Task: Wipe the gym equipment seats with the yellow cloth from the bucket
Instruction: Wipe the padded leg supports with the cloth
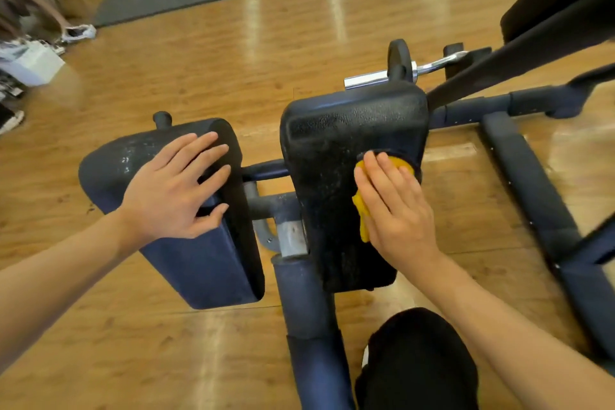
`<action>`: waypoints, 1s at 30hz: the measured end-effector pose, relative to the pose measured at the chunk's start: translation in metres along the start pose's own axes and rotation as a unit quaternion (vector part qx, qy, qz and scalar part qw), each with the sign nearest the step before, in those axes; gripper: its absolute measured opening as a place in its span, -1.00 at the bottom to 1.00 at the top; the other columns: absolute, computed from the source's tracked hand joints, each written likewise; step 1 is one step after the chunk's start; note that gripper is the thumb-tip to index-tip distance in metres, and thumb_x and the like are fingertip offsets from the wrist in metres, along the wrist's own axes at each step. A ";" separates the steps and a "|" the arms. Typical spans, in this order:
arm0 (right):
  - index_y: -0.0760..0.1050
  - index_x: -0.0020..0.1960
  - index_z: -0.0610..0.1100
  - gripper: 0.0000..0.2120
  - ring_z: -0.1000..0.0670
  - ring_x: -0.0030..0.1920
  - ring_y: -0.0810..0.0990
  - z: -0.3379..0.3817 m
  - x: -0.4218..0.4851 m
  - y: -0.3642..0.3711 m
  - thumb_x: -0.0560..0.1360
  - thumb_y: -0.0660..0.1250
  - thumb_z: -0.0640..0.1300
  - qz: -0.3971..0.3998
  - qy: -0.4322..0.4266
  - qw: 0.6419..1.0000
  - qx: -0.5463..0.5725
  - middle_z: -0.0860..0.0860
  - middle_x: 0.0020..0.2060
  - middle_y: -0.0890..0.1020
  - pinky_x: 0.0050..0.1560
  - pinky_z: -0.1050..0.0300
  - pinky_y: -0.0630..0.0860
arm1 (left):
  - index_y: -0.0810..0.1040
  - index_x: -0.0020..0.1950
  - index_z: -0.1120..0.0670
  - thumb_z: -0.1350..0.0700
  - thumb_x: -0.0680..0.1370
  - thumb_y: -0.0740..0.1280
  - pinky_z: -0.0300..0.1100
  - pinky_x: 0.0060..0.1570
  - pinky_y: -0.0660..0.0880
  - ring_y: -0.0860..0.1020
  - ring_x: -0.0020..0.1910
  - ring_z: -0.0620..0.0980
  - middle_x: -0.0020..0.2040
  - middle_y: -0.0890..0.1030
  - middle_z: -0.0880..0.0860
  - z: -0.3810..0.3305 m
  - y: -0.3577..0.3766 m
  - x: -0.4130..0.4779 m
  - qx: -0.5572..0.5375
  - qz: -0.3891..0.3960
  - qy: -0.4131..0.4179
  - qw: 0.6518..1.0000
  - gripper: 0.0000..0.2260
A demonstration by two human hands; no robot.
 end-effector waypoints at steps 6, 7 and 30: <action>0.27 0.54 -0.28 -0.56 -0.14 0.57 0.21 -0.009 0.062 -0.007 0.70 0.16 -0.14 -0.060 0.166 0.984 -0.003 -0.17 0.53 0.31 0.56 -0.20 0.13 | 0.66 0.14 0.26 -0.11 0.55 0.32 0.20 0.50 0.30 0.44 0.44 0.35 0.27 0.60 0.32 -0.001 0.002 -0.002 0.001 -0.011 0.013 1.000 -0.55; 0.27 0.54 -0.29 -0.54 -0.16 0.58 0.20 -0.001 0.050 -0.006 0.69 0.18 -0.15 -0.064 0.183 0.981 0.007 -0.18 0.53 0.30 0.55 -0.22 0.15 | 0.66 0.14 0.27 -0.11 0.55 0.32 0.20 0.50 0.30 0.44 0.44 0.35 0.27 0.60 0.32 -0.001 0.002 -0.003 0.001 -0.011 0.015 1.000 -0.55; 0.21 0.57 -0.23 -0.30 -0.20 0.56 0.22 0.054 -0.067 0.022 0.52 0.44 -0.28 0.047 0.113 0.992 -0.022 -0.16 0.57 0.23 0.55 -0.18 0.17 | 0.64 0.19 0.26 -0.14 0.59 0.23 0.19 0.49 0.28 0.48 0.40 0.35 0.23 0.61 0.30 0.000 0.002 -0.001 0.037 0.011 0.017 0.999 -0.51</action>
Point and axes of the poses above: each hand's wrist, its own x-axis towards the middle knuckle, its own y-axis out of the palm, z = x × y, the point moved 3 cm from there along x, towards the middle knuckle
